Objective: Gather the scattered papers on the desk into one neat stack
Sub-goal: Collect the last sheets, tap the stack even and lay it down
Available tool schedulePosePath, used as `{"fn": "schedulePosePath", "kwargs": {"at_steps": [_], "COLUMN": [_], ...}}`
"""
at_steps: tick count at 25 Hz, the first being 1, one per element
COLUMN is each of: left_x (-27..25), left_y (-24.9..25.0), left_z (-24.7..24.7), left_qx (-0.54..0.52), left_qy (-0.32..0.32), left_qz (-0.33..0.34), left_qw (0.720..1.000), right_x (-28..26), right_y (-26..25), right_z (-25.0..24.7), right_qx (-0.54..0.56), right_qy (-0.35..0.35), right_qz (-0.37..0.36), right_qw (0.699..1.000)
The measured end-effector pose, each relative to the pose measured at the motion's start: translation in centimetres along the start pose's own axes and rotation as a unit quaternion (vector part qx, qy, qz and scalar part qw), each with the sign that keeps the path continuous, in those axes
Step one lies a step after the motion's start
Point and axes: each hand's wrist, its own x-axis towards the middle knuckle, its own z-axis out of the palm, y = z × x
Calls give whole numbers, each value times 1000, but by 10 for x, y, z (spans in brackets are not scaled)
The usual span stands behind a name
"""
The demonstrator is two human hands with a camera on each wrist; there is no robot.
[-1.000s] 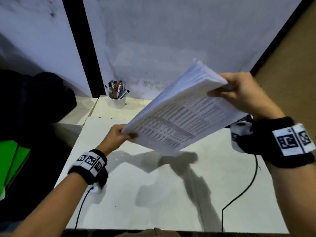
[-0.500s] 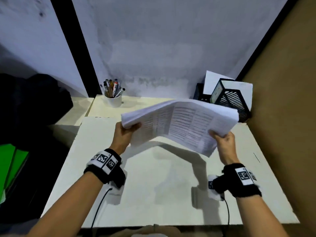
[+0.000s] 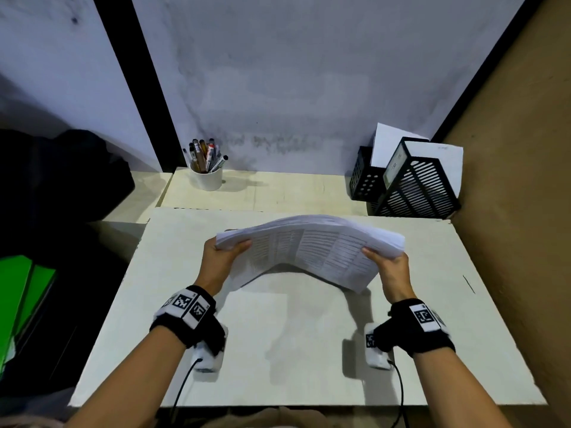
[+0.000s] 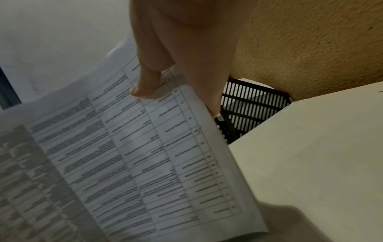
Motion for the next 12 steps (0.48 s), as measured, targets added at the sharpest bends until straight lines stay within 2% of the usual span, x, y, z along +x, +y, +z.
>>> {"fn": "schedulePosePath", "kwargs": {"at_steps": [4,6,8,9,10,12], "left_x": [-3,0,3,5,6,8], "left_y": [-3,-2,0,1,2,3], "left_z": [-6,-6,-8,-8,-7,-5], "left_qx": [17,24,35,38,36,24], "left_qy": [-21,-23,-25,-24,-22,-18], "left_qz": [6,5,5,4,1,-8], "left_qw": [1000,999,999,999,999,1000], "right_x": [-2,1,3,2,0,-4], "right_y": [1,-8,-25,-38,-48,-60], "right_z": [-2,-3,-4,0,8,36], "right_qx": [3,-19,-131,-236,-350,-542], "right_qy": [-40,-33,7,28,35,-30], "right_qz": [20,11,-32,-62,-99,-176], "right_qw": [999,999,991,969,931,821]}}
